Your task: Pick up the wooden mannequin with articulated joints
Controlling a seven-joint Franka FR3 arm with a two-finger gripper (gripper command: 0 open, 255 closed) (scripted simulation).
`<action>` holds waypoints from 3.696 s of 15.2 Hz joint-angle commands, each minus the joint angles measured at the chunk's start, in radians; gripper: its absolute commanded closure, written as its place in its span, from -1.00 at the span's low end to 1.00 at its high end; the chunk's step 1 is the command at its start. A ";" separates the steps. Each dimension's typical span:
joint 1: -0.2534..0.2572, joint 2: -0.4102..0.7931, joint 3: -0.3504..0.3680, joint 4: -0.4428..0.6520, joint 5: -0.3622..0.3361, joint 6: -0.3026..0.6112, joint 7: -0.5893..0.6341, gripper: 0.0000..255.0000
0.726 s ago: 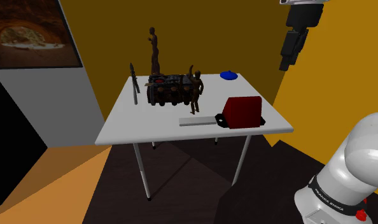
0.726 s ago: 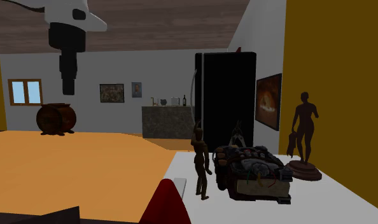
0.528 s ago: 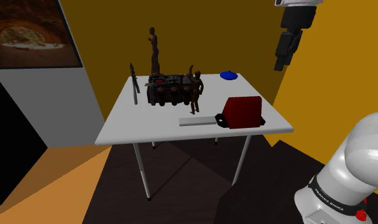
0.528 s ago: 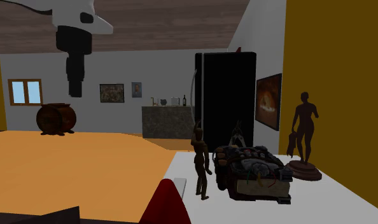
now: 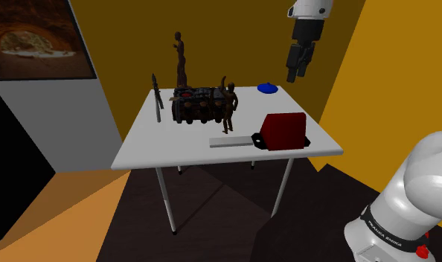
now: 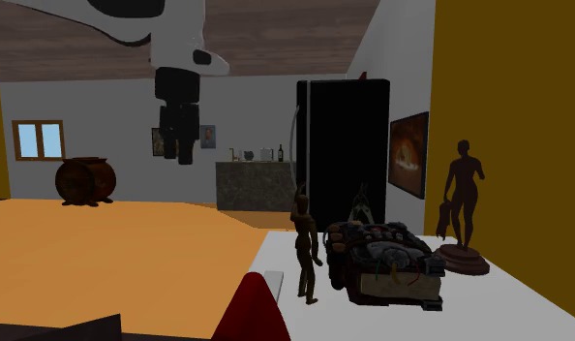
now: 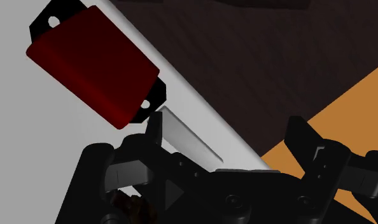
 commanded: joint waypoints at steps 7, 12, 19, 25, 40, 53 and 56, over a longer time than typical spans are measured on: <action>0.017 0.296 -0.030 0.191 0.038 0.117 -0.075 -1.00; 0.021 0.488 -0.038 0.359 0.073 0.147 -0.120 -1.00; 0.012 0.774 -0.035 0.669 0.126 0.129 -0.170 -1.00; 0.007 0.863 -0.029 0.727 0.141 0.162 -0.186 -1.00; 0.008 0.866 -0.029 0.684 0.143 0.208 -0.193 1.00; 0.003 0.867 -0.030 0.846 0.139 0.048 -0.172 1.00; 0.000 0.873 -0.030 0.897 0.139 0.004 -0.167 1.00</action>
